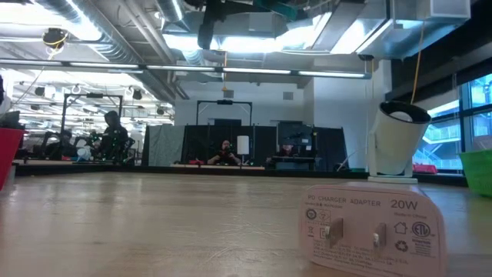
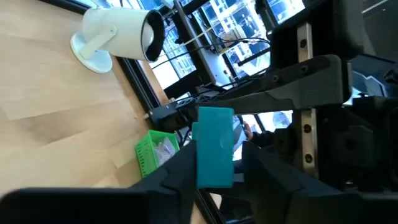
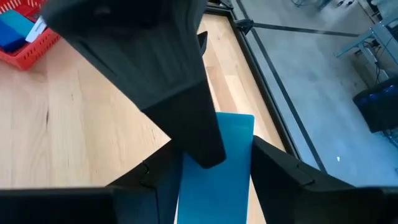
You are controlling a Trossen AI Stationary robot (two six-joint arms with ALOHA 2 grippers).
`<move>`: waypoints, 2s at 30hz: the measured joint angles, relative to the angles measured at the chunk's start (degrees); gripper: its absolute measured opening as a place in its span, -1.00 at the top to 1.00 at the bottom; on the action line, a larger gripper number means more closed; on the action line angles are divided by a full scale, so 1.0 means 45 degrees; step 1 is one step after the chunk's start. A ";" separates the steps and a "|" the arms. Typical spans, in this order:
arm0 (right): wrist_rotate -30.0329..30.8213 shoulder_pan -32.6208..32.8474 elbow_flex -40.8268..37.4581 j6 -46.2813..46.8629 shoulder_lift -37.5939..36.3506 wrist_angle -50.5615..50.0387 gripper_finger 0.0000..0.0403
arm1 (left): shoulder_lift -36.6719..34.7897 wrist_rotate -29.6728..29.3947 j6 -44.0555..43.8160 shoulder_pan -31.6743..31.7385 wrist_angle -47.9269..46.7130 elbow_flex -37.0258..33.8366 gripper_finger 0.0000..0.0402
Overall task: Pick & Place Office items
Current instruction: Put the light blue digital clock into the red bin
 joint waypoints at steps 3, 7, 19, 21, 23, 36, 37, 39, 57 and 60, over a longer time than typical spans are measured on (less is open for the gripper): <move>0.0061 0.0000 0.0010 -0.0138 -0.0005 -0.0005 0.16 | 0.0005 -0.0007 0.0000 0.0116 -0.0029 -0.0005 0.58; 0.0028 -0.0015 0.0010 -0.0237 -0.0005 -0.0033 0.11 | 0.0005 0.0041 0.0013 0.0226 -0.0141 -0.0005 0.71; -0.1602 -0.0118 -0.0005 -0.0049 -0.0153 -0.0321 -0.34 | 0.0000 0.0125 -0.0004 0.0211 -0.0165 0.0024 0.68; -0.2393 -0.0121 -0.0010 0.0301 -0.0308 -0.0825 -0.43 | -0.0009 0.0077 0.0036 0.0211 -0.0278 0.0024 0.69; -0.3037 -0.0121 -0.0010 0.0640 -0.0499 -0.1488 -0.51 | -0.0010 0.0064 0.0206 0.0217 -0.0402 0.0024 0.69; -0.4351 0.0274 -0.0015 0.3315 -0.0835 -0.5376 -0.60 | -0.1922 0.5235 -0.1012 -0.0074 -0.6856 0.0039 0.67; -0.4297 0.0359 -0.0015 0.3329 -0.0835 -0.5358 -0.60 | -0.2166 0.5485 -0.1326 -0.0378 -0.7513 0.0040 0.67; -0.4031 0.0500 -0.0015 0.3353 -0.0835 -0.5358 -0.60 | -0.2707 0.5583 -0.1959 -0.1050 -0.9038 0.0039 0.67; -0.2480 0.0431 -0.0015 0.3016 -0.0840 -0.4444 -0.60 | -0.3380 0.4438 -1.2084 -0.7163 -2.0098 0.0024 0.66; -0.2481 0.0330 -0.0015 0.3008 -0.0840 -0.4206 -0.60 | -0.2925 0.4447 -1.2873 -0.7528 -2.0826 0.0024 0.66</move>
